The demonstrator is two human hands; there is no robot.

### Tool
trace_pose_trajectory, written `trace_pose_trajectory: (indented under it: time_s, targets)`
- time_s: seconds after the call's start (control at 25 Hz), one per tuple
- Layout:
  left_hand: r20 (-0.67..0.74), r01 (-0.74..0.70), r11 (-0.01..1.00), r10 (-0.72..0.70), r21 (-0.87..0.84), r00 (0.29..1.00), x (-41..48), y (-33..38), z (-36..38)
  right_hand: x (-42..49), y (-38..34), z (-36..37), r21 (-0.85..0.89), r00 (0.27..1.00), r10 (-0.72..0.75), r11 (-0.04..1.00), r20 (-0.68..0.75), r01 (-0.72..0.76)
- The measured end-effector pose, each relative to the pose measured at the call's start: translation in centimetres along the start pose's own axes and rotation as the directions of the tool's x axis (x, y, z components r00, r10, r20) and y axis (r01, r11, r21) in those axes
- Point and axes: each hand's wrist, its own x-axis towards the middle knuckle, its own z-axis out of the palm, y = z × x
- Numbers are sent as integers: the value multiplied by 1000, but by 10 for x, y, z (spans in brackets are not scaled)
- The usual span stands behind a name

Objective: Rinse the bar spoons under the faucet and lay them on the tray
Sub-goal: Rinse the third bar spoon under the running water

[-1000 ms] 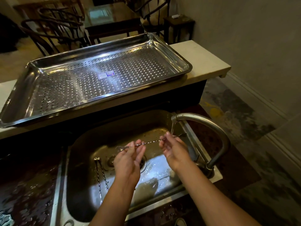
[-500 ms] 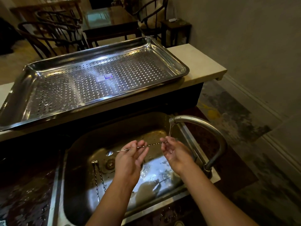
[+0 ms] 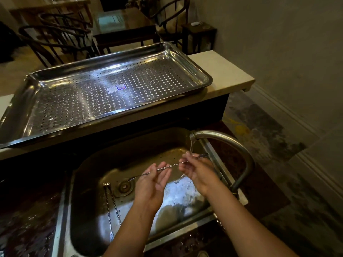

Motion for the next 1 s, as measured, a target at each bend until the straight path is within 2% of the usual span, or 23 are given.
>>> trace_pose_trajectory:
  time_s: [0.08, 0.16, 0.32, 0.44, 0.52, 0.6, 0.72, 0.88, 1.0]
  targets:
    - [-27, -17, 1000, 17, -8, 999, 4, -3, 2, 2, -3, -7, 86, 995, -47, 995, -83, 54]
    - [-53, -22, 1000, 21, -16, 998, 7, -9, 5, 0, 1, -8, 99, 992, -65, 992, -104, 76]
    - [-53, 64, 993, -59, 97, 997, 15, -30, 17, -7, 12, -7, -21, 994, -82, 997, -70, 80]
    - [-36, 141, 976, -137, 166, 990, 19, -50, 31, -9, 9, -7, -101, 983, -134, 987, -125, 122]
    - [-28, 167, 974, -164, 154, 986, 20, -52, 42, -9, 0, -11, -105, 969, -183, 980, -167, 167]
    - [-59, 115, 989, -110, 88, 992, 27, -40, 48, -8, -9, -16, -103, 954, -229, 972, -192, 213]
    - [-177, 42, 998, -34, 42, 984, 45, -21, 46, -6, -14, -17, -101, 942, -259, 965, -212, 242]
    - [-39, 232, 971, -230, 59, 972, 40, -43, 48, -9, -8, -5, -229, 962, -240, 951, -128, 206]
    - [6, 269, 953, -273, 139, 962, 36, -57, 53, -11, -11, -3, -356, 952, -267, 913, -151, 200]
